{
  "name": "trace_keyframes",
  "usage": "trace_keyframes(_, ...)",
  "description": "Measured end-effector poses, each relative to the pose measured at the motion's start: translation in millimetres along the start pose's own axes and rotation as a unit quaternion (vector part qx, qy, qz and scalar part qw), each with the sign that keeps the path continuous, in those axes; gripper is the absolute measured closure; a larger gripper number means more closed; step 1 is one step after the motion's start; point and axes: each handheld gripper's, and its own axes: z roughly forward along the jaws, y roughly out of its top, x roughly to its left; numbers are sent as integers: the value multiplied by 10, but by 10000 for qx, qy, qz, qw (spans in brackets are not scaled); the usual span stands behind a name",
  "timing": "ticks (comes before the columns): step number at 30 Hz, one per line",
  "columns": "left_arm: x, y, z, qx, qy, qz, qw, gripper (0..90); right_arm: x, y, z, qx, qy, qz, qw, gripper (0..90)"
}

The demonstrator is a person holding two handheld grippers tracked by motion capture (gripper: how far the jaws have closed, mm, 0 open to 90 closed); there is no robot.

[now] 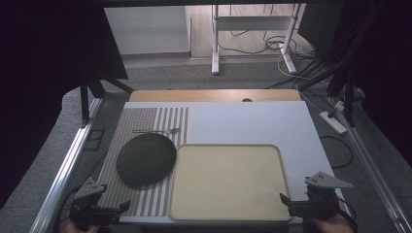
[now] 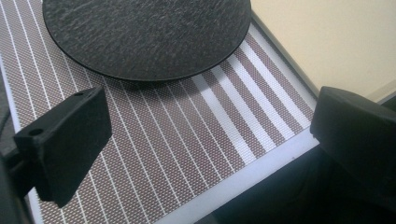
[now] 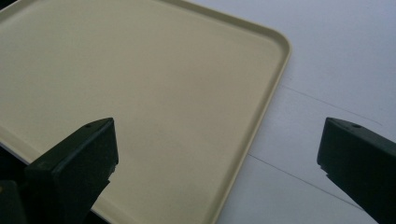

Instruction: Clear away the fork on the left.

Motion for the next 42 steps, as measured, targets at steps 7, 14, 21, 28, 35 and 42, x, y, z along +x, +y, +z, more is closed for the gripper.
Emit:
trace_keyframes(7, 19, -6, -5, -16, -106, -55, 9999, 0, -18, 2, 6, 23, 103, 44, 9999, 0)
trace_keyframes(14, 30, -9, -4, 2, -164, -84, 9998, 0, -6, 4, 13, 67, 187, -60, 9998, 0)
trace_keyframes(21, 39, -9, -3, -1, -211, -109, 9997, 0, -21, 2, 13, 76, 216, 14, 9997, 0)
trace_keyframes(28, 46, -10, -9, -30, -271, -93, 9996, 0, -14, 4, 18, 107, 237, -47, 9997, 0)
trace_keyframes(35, 23, 6, -14, -169, -447, 9, 9989, 0, -14, 5, 19, 113, 236, -38, 9997, 0)
trace_keyframes(42, 23, 26, 3, -257, -508, 153, 9983, 0, -14, 5, 20, 113, 232, -39, 9997, 0)
